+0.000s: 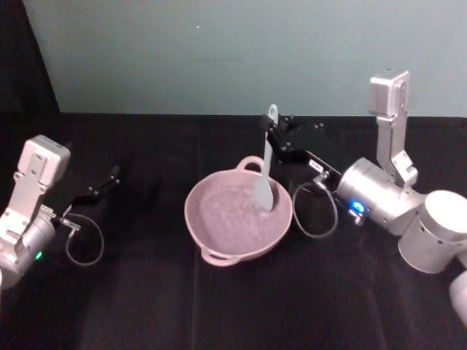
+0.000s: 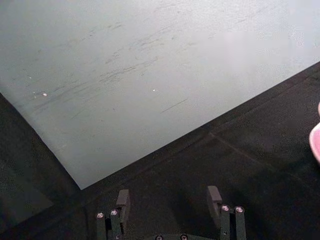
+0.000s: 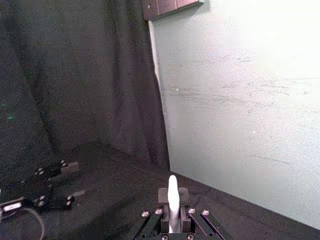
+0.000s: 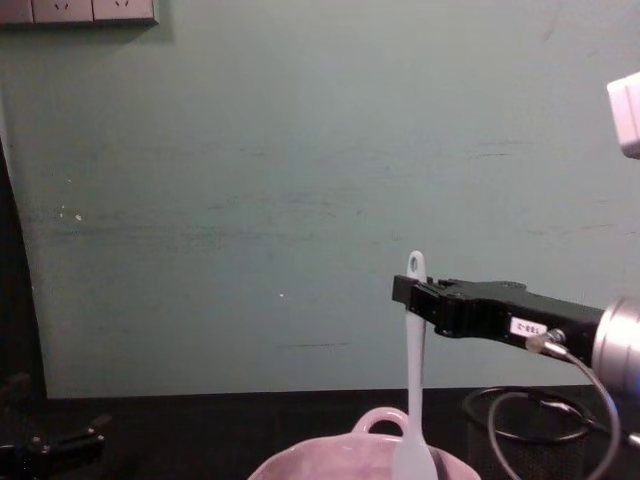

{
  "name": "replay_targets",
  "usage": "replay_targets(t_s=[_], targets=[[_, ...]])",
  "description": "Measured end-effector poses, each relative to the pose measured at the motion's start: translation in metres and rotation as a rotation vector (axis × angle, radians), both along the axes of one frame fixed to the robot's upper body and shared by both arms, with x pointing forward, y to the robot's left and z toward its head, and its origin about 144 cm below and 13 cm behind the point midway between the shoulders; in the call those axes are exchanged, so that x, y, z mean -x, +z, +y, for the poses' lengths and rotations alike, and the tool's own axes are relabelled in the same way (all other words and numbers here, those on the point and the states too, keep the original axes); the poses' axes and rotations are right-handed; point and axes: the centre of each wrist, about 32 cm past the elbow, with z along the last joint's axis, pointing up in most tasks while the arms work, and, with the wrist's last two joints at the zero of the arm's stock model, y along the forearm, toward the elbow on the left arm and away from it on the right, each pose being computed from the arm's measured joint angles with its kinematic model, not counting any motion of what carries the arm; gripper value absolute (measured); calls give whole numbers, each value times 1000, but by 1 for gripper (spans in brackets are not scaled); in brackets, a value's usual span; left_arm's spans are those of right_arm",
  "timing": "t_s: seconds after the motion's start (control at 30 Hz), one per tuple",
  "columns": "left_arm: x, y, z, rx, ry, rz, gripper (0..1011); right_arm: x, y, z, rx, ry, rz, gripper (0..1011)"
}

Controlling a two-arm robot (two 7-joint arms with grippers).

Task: Use the one hand to pick up the spoon and stir the clear water in the bowl.

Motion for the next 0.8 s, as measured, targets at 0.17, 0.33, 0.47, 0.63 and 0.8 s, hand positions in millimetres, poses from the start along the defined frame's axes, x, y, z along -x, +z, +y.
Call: replay_targets(t_s=[0.17,0.33,0.47,0.63,0.8], targets=[[0,0,0,0,0,0,1011,11,1,0,9,19,2,126],[0,0,0,0,0,0,1011,19,-2,7,1,56,13,126],[0,0,0,0,0,0,1011,21,-3,16,-6,90,17,126],[0,0,0,0,0,0,1011,19,-5,32,-24,134,23,126],[0,0,0,0,0,0,1011,13,-6,42,-35,152,26,126]])
